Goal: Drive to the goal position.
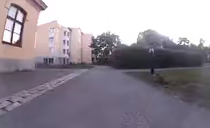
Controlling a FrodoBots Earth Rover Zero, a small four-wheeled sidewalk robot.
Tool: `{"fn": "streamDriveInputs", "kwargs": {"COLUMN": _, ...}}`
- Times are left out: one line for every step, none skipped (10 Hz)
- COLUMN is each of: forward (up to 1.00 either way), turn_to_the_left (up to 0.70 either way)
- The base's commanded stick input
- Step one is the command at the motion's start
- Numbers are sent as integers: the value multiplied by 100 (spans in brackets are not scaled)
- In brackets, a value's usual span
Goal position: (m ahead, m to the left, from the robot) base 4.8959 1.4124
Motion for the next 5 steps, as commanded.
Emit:
{"fn": "streamDriveInputs", "kwargs": {"forward": 100, "turn_to_the_left": 0}}
{"fn": "streamDriveInputs", "kwargs": {"forward": 100, "turn_to_the_left": 0}}
{"fn": "streamDriveInputs", "kwargs": {"forward": 100, "turn_to_the_left": 0}}
{"fn": "streamDriveInputs", "kwargs": {"forward": 100, "turn_to_the_left": 0}}
{"fn": "streamDriveInputs", "kwargs": {"forward": 100, "turn_to_the_left": 0}}
